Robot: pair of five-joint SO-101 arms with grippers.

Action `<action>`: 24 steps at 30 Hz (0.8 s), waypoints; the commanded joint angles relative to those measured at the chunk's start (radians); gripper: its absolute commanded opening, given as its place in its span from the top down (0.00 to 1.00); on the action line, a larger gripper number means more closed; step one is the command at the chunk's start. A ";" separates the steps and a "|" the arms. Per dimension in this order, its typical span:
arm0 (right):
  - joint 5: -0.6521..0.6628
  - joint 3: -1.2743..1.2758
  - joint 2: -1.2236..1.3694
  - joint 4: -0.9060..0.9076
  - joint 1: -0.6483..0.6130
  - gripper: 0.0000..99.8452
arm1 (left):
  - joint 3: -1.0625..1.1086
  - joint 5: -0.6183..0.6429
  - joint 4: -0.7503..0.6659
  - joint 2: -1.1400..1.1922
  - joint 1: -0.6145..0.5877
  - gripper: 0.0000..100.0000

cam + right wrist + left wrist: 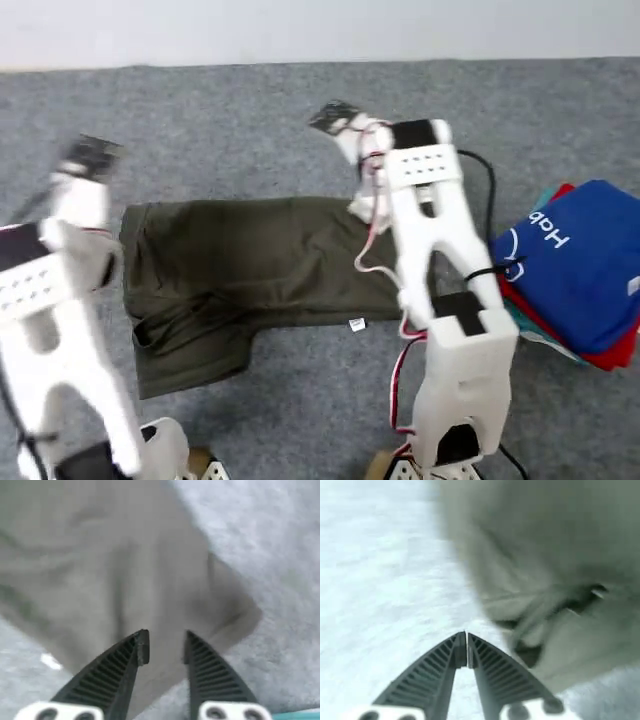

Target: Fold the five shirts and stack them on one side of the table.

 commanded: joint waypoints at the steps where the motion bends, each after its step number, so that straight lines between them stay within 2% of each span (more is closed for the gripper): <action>1: -0.063 -0.072 -0.074 0.056 -0.139 0.84 | -0.062 0.060 0.012 -0.166 -0.166 0.99; 8: -0.069 -0.071 -0.031 0.047 -0.447 0.84 | 0.025 0.064 -0.040 -0.302 -0.512 0.99; 12: -0.069 -0.081 0.044 0.038 -0.567 0.84 | 0.117 0.060 -0.130 -0.305 -0.647 0.99; 18: -0.069 -0.175 0.128 0.021 -0.693 0.84 | 0.222 -0.008 -0.224 -0.310 -0.753 0.99; 24: -0.064 -0.321 0.206 0.021 -0.762 0.80 | 0.303 -0.009 -0.299 -0.310 -0.801 0.99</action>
